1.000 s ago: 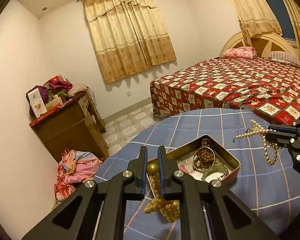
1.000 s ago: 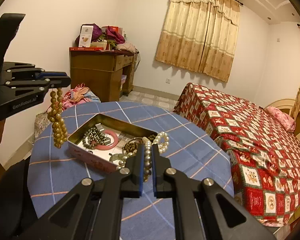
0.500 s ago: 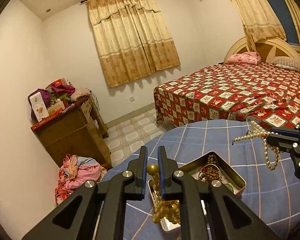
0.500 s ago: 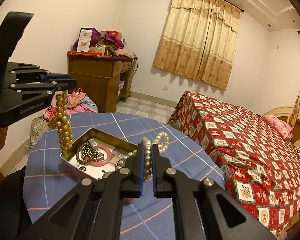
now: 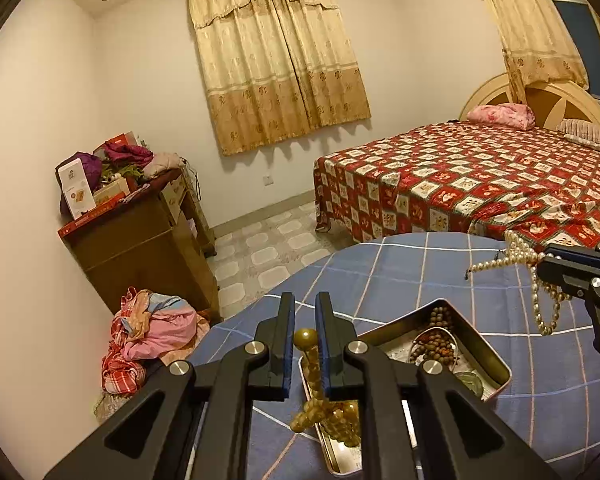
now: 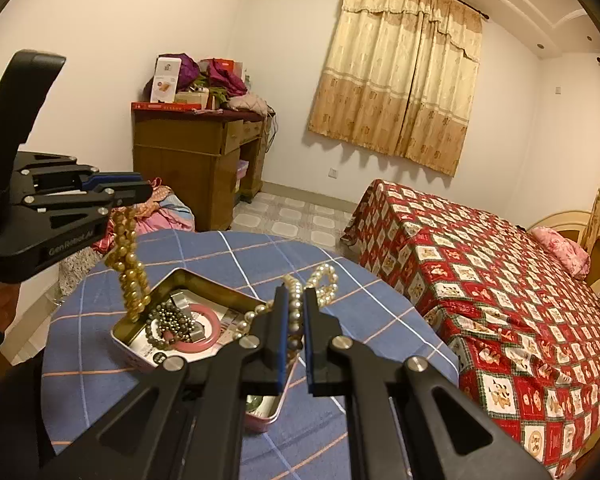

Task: Organize jewelry
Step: 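Lift both strands and carry them over the tin with both grippers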

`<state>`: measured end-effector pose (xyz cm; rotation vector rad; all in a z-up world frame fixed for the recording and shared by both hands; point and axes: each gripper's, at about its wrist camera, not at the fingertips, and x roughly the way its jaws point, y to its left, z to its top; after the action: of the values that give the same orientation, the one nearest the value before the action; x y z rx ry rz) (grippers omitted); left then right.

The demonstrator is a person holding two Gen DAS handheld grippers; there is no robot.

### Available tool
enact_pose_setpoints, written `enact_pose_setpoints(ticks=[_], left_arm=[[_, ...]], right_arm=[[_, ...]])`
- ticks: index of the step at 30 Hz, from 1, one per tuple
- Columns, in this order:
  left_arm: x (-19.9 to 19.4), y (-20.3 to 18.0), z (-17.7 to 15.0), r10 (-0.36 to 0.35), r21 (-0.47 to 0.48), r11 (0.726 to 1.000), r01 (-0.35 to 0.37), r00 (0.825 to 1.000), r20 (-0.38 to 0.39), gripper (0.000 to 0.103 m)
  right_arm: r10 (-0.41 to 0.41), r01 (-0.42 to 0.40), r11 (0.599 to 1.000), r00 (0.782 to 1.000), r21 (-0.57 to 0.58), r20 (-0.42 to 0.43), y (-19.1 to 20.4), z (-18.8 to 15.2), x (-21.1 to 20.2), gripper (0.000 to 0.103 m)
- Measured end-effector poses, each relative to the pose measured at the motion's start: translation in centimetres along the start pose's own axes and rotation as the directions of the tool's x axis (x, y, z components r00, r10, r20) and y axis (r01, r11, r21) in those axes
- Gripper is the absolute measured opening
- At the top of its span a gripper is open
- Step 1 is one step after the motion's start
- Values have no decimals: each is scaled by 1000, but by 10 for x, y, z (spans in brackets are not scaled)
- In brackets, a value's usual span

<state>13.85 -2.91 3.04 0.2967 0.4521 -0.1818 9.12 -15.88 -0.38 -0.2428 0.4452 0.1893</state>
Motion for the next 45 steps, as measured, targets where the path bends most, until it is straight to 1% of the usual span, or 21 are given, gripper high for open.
enact_pose_setpoints(ticks=[9,17,27,34,45], left_arm=[[20,-2,-6,-7,-6,1000,7,999,-37,10],[39,-4,-15,-9,-9,1000,9,997,-74,10],[54,-3,-26,-14,-7,1000,14,993,-116,10],[62,-3,-34,2,7,1000,-1,991,-136,10],[79,-2,-50,6,0,1000,-6,983,-184,10]], right_arm=[[-7,8,1000,1000,16,-30,-4,1,18,8],[-6,7,1000,998,10,-55,4,2,37,8],[11,-9,1000,996,26,-88,8,-2,57,8],[20,-17,1000,993,26,-117,13,-7,69,8],[14,-9,1000,986,29,-164,17,-16,86,8]])
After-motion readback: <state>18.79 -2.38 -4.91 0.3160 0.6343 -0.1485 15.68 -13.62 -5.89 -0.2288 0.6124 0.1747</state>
